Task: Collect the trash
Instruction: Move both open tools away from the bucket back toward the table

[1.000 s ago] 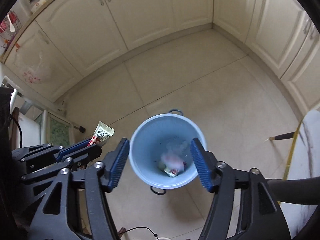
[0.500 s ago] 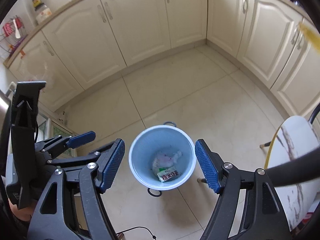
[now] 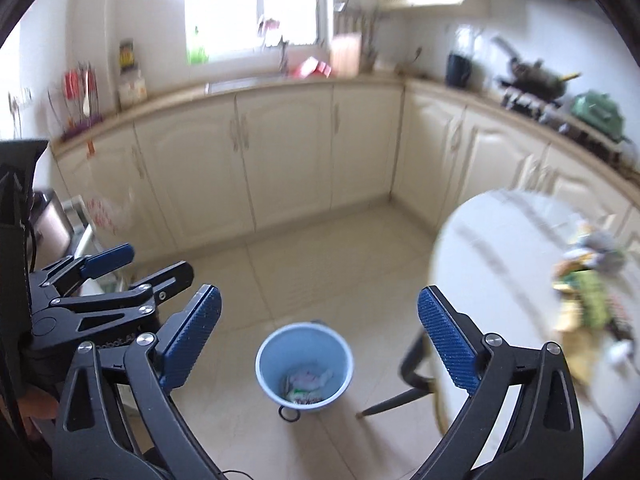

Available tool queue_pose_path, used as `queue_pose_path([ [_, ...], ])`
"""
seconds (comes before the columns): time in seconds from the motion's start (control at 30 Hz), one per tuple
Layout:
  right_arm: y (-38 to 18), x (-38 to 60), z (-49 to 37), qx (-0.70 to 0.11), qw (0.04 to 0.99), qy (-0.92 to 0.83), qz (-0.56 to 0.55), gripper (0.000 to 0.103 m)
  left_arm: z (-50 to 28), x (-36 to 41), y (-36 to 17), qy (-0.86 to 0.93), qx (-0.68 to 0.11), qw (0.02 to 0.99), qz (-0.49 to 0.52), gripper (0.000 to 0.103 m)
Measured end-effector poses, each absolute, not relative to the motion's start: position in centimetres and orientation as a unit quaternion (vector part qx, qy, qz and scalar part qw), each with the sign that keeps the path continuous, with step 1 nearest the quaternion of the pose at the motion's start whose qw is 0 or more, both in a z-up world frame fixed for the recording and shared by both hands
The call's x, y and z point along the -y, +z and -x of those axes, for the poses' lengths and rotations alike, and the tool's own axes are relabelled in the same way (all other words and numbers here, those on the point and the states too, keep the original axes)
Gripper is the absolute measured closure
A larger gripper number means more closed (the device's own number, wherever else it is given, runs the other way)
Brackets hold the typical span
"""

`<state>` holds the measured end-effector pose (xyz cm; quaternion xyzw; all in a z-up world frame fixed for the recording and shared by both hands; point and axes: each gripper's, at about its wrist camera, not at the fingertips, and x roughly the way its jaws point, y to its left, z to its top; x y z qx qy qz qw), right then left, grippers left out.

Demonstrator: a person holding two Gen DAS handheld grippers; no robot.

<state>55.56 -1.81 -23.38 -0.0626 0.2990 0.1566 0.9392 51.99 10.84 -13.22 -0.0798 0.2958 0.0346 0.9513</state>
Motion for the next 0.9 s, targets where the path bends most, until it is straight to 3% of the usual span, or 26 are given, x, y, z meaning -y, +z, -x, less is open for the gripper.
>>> queue_pose_path([
  [0.07,-20.6,3.6,-52.6,-0.269,0.951,0.142,0.055,0.001,-50.2,-8.7,-11.1,0.028,-0.270,0.960,0.069,0.009],
  [0.3,-13.3,8.7,-43.9,-0.204,0.973,0.097,0.040,0.000,-41.7,-1.0,-6.7,0.003,-0.207,0.977,0.043,0.001],
  [0.63,-7.1,15.2,-35.3,-0.133,0.990,0.044,0.009,0.000,-25.1,2.8,-7.8,-0.031,-0.106,0.994,0.000,0.001],
  [0.9,-3.7,17.6,-30.9,-0.090,0.996,0.020,0.000,0.000,-17.9,2.6,-7.6,-0.042,-0.061,0.997,-0.002,0.001],
])
